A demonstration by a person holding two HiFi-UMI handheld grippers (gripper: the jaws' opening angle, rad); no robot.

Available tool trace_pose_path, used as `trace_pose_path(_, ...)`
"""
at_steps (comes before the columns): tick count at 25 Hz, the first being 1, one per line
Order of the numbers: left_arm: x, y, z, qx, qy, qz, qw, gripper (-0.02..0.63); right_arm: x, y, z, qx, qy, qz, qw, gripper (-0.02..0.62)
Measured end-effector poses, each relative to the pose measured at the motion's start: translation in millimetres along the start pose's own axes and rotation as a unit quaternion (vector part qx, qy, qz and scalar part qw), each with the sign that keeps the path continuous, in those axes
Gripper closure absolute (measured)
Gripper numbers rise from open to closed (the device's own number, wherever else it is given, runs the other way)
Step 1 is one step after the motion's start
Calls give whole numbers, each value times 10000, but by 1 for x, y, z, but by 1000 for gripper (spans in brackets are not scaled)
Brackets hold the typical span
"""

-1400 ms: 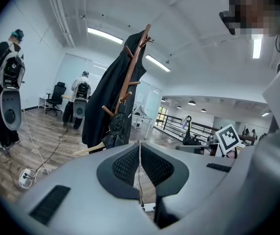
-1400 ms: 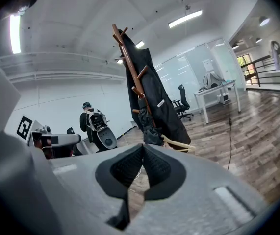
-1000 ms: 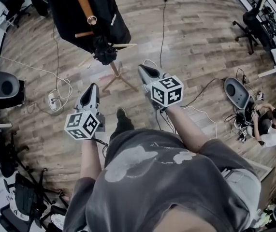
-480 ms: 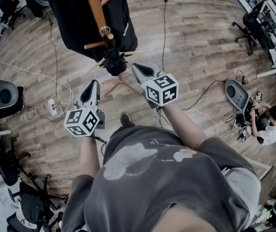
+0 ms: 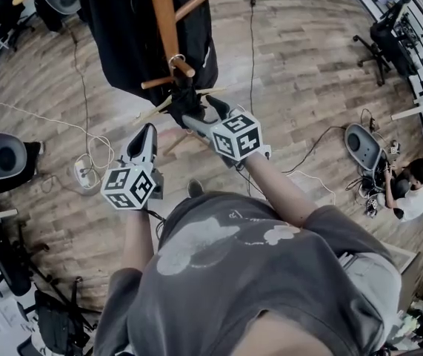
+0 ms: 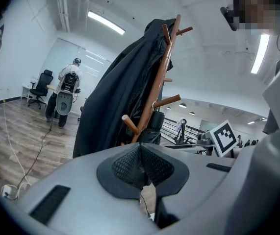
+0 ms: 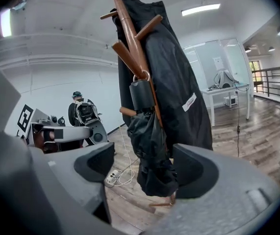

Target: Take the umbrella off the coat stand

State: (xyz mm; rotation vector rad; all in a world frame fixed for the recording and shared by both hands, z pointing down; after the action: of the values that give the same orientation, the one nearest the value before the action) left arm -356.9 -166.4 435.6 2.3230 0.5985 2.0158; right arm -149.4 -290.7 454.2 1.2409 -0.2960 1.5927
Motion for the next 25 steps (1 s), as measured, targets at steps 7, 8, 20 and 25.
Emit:
trace_pose_path(7, -6, 8, -30, 82, 3, -28, 10000, 598, -5, 42, -8, 297, -141, 9, 9995, 175)
trace_pose_path(8, -6, 8, -33, 97, 11, -37, 9999, 598, -4, 48, -9, 358, -183, 3, 9992, 175)
trace_pose_path(20, -4, 11, -50, 185, 21, -109, 9998, 598, 6, 75, 1, 943, -415, -26, 9947, 184)
trace_pose_path(25, -2, 10, -53, 207, 5, -120, 9997, 598, 4, 83, -2, 1023, -583, -53, 9930, 277)
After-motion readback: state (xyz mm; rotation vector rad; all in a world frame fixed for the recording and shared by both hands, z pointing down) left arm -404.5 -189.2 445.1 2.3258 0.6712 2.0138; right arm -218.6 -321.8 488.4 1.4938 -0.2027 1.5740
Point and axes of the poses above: the fingertips, and each gripper's own axes: y forward along the fingers, z to its right, x out of its underside, the point moved 10 cm from there along -y, backward along the fingers, and after that the axes turned 11 degrees about y, right-handed, at the moved point
